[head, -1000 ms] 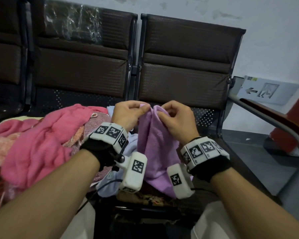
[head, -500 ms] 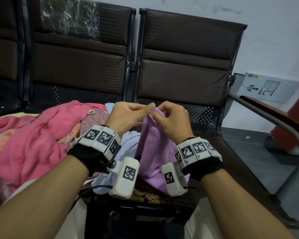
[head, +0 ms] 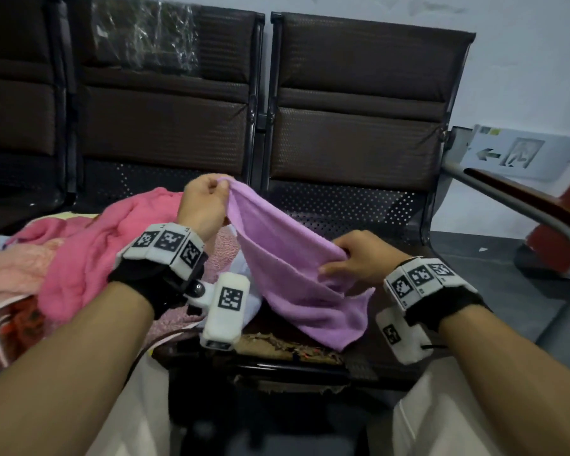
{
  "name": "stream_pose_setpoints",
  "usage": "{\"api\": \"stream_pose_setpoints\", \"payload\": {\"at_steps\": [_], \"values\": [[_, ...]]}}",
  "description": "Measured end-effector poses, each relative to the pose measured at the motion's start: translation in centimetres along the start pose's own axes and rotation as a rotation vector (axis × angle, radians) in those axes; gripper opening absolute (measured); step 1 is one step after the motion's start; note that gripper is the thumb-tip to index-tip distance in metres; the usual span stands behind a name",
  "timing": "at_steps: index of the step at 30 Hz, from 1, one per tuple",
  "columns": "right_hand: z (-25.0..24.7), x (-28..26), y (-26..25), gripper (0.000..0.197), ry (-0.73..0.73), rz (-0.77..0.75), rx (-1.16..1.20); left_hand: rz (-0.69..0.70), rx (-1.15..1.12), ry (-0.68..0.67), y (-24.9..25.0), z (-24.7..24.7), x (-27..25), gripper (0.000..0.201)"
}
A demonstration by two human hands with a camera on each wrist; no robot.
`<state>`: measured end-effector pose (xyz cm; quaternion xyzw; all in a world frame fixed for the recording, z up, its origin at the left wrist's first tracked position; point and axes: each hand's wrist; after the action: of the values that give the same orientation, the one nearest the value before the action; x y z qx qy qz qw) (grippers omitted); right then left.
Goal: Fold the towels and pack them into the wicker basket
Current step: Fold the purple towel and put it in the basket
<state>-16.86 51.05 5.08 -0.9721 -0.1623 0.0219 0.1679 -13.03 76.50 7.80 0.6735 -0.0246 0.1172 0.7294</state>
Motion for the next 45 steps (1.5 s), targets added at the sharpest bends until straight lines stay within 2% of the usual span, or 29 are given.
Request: {"api": "stream_pose_setpoints", "payload": {"at_steps": [3, 6, 8, 11, 16, 19, 22, 25, 29, 32, 34, 36, 38, 40, 45], "values": [[-0.2, -1.0, 1.7, 0.034, -0.126, 0.106, -0.285, -0.012, -0.055, 0.058, 0.2, -1.1, -0.2, 0.023], [-0.3, -2.0, 3.1, 0.043, -0.211, 0.219, -0.536, -0.047, -0.067, 0.092, 0.4, -1.7, -0.6, 0.031], [-0.5, -2.7, 3.6, 0.036, -0.248, 0.293, -0.589, -0.052, -0.041, 0.101, 0.2, -2.0, -0.6, 0.029], [-1.1, -3.6, 3.6, 0.022, -0.213, 0.34, -0.556, -0.047, 0.032, 0.101, 0.0, -2.0, -0.7, 0.024], [-1.4, -4.3, 2.7, 0.005, 0.003, 0.304, -0.302, -0.087, 0.12, 0.126, -0.6, -1.1, -0.7, 0.028], [-1.7, -3.8, 2.7, 0.017, 0.227, 0.394, -0.158, -0.048, 0.173, 0.115, -0.9, -0.1, -0.9, 0.025], [-2.3, -3.3, 3.2, 0.025, 0.47, 0.462, -0.115, 0.006, 0.258, 0.163, -1.3, 0.5, -0.9, 0.03], [-2.5, -2.9, 3.9, 0.027, 0.595, 0.489, -0.102, 0.068, 0.33, 0.154, -1.6, 0.8, -0.3, 0.029], [-3.0, -2.1, 4.7, 0.026, 0.713, 0.491, 0.033, 0.162, 0.331, 0.152, -0.9, 1.2, 1.8, 0.028], [-3.4, -1.5, 5.3, 0.022, 0.707, 0.462, 0.182, 0.238, 0.289, 0.161, 0.5, 1.8, 4.1, 0.027], [-3.4, -1.5, 5.8, 0.031, 0.675, 0.457, 0.228, 0.289, 0.274, 0.149, 0.9, 2.0, 5.2, 0.026], [-3.3, -1.7, 6.5, 0.033, 0.571, 0.484, 0.154, 0.312, 0.294, 0.136, 0.1, 1.9, 5.7, 0.025], [-3.1, -1.9, 7.4, 0.027, 0.412, 0.522, 0.005, 0.31, 0.339, 0.132, -1.8, 1.5, 5.7, 0.025], [-2.9, -2.0, 8.0, 0.021, 0.318, 0.544, -0.085, 0.314, 0.403, 0.135, -3.5, 0.8, 5.7, 0.026], [-2.9, -1.7, 8.5, 0.021, 0.404, 0.486, 0.053, 0.255, 0.477, 0.185, -5.2, -0.8, 6.6, 0.026]]}}
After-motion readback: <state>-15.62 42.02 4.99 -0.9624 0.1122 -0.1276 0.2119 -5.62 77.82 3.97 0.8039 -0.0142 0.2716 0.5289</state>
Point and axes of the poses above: each hand's wrist, its own x-axis towards the middle knuckle, its own z-axis out of the palm, y = z × x, and after that the axes turned 6 degrees about -x, right-handed
